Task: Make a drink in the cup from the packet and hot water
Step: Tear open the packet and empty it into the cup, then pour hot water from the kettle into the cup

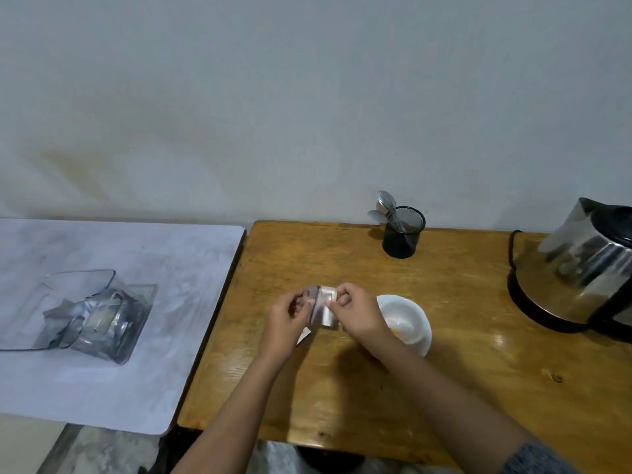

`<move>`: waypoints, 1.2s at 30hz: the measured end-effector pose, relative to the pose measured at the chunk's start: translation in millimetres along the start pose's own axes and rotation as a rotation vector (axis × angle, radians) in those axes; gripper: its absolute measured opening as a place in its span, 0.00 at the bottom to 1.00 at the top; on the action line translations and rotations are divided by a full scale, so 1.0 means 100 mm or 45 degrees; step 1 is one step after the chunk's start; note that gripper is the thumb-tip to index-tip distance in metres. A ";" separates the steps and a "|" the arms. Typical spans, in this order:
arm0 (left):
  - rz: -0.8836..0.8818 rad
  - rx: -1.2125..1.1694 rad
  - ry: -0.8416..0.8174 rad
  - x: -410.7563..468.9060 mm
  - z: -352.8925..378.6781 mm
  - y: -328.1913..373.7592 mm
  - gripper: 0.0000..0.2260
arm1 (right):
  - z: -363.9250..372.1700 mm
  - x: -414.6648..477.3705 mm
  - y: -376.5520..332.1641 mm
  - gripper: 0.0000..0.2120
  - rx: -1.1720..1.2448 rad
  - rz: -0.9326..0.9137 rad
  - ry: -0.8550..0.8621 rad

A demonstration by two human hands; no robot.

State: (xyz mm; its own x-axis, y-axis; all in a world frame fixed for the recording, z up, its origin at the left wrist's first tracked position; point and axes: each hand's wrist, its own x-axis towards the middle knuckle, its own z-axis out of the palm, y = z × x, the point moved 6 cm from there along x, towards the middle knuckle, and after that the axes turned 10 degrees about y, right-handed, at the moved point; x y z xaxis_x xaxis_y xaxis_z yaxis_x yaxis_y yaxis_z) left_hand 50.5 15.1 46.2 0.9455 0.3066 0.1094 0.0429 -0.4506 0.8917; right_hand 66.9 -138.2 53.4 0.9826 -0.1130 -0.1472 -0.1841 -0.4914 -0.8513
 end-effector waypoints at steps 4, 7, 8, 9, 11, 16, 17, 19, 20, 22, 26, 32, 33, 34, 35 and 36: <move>-0.194 0.073 -0.070 -0.17 -0.12 -0.45 0.07 | 0.45 -0.12 0.29 0.12 -0.065 0.130 -0.072; -0.264 0.180 -0.139 -0.31 -0.11 -0.69 0.05 | 0.64 -0.21 0.45 0.07 -0.122 0.186 -0.094; -0.265 0.205 -0.157 -0.33 -0.09 -0.73 0.06 | 0.68 -0.22 0.48 0.07 -0.134 0.179 -0.101; -0.264 0.230 -0.171 -0.35 -0.08 -0.77 0.07 | 0.73 -0.21 0.51 0.07 -0.151 0.156 -0.112; -0.277 0.237 -0.185 -0.38 -0.05 -0.83 0.10 | 0.81 -0.21 0.57 0.10 -0.226 0.100 -0.138; -0.235 0.342 -0.216 -0.46 0.01 -0.88 0.14 | 0.92 -0.30 0.63 0.14 -0.382 -0.061 -0.279; -0.186 0.395 -0.219 -0.48 0.03 -0.87 0.13 | 0.92 -0.33 0.61 0.13 -0.408 -0.098 -0.295; -0.080 0.497 -0.223 -0.50 0.05 -0.83 0.10 | 0.91 -0.37 0.59 0.11 -0.455 -0.131 -0.325; -0.053 0.533 -0.230 -0.50 0.06 -0.82 0.10 | 0.92 -0.39 0.58 0.10 -0.472 -0.130 -0.345; -0.044 0.619 -0.248 -0.49 0.07 -0.80 0.10 | 0.89 -0.41 0.55 0.09 -0.479 -0.126 -0.371; 0.046 0.914 -0.289 -0.39 0.17 -0.66 0.13 | 0.61 -0.45 0.36 0.06 -0.355 -0.236 -0.221; 0.093 0.472 -0.240 -0.33 0.64 -0.14 0.09 | -0.65 -0.41 0.10 0.08 0.124 -0.312 0.396; 0.077 0.373 -0.251 -0.33 0.74 -0.08 0.09 | -0.93 -0.39 0.11 0.09 0.193 -0.298 0.527; 0.050 0.290 -0.263 -0.33 0.84 -0.03 0.10 | -1.23 -0.38 0.16 0.10 0.293 -0.263 0.658; 0.024 0.225 -0.269 -0.34 0.92 0.01 0.10 | -1.53 -0.37 0.23 0.10 0.391 -0.221 0.792; -0.007 0.172 -0.269 -0.34 0.99 0.05 0.09 | -1.83 -0.37 0.32 0.08 0.462 -0.199 0.935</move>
State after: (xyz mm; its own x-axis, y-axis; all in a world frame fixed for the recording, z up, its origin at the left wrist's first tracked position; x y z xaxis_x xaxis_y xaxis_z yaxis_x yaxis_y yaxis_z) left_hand 50.3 -80.8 2.8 0.9910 0.1338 -0.0017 0.0773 -0.5619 0.8236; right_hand 20.2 -307.9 123.7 0.7077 -0.6626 0.2454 0.0960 -0.2539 -0.9625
